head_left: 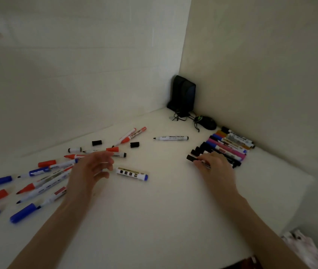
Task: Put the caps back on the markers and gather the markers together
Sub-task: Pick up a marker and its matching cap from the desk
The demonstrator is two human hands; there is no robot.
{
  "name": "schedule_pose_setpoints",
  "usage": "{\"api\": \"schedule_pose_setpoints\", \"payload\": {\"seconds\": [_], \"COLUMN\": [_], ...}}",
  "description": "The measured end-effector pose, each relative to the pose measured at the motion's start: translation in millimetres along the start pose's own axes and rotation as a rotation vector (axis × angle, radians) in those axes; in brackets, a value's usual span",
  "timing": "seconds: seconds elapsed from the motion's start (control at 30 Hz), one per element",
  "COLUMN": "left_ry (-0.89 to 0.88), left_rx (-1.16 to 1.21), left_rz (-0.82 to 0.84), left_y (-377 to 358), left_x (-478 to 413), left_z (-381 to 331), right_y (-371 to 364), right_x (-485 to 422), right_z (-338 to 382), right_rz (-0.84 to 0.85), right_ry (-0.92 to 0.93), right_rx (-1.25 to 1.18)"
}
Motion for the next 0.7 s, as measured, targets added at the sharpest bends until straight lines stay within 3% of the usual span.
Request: {"api": "schedule_pose_setpoints", "payload": {"seconds": [0.2, 0.7], "left_ry": [-0.005, -0.031], "left_rx": [-0.003, -0.024], "left_rz": [0.003, 0.015], "left_y": [3, 4], "left_x": [2, 5], "left_z": [2, -1], "right_y": [1, -6], "right_x": [-1, -22], "right_z": [-16, -14], "right_rz": [-0.03, -0.084], "right_ry": [-0.045, -0.056], "right_rx": [0.117, 0.059]}}
Point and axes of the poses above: each hand's wrist, its own x-axis away from the middle knuckle, its own y-axis out of the back of the hand, z = x × y, the point moved 8 cm from there along -x, towards the middle knuckle, and after that the axes turned 15 degrees about y, right-handed, at the moved point
